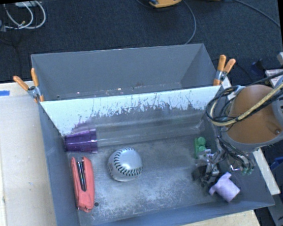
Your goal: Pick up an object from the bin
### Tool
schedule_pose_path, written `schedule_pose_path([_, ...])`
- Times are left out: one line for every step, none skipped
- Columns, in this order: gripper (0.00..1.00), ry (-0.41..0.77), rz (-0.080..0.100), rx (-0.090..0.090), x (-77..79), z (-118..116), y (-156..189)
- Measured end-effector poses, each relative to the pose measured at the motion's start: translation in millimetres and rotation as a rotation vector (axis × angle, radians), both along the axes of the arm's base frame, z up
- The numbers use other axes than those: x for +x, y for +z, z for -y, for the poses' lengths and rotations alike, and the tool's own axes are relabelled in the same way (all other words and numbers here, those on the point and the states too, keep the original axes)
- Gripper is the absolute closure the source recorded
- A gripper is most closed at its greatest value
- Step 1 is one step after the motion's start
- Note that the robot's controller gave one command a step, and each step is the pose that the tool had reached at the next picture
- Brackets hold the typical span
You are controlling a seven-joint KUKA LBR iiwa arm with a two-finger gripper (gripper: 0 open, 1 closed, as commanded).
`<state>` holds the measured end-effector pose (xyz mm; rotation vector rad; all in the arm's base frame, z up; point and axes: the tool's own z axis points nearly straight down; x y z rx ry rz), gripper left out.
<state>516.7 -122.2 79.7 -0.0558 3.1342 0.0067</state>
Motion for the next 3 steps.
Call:
schedule_pose_path([1.0, 0.13, 0.009, 0.0, 11.2, 8.3, -2.5])
schedule_pose_path([1.0, 0.0, 0.008, 0.0, -2.4, 22.4, -8.4])
schedule_pose_path([1.0, 0.0, 0.008, 0.0, -2.4, 22.4, -8.4])
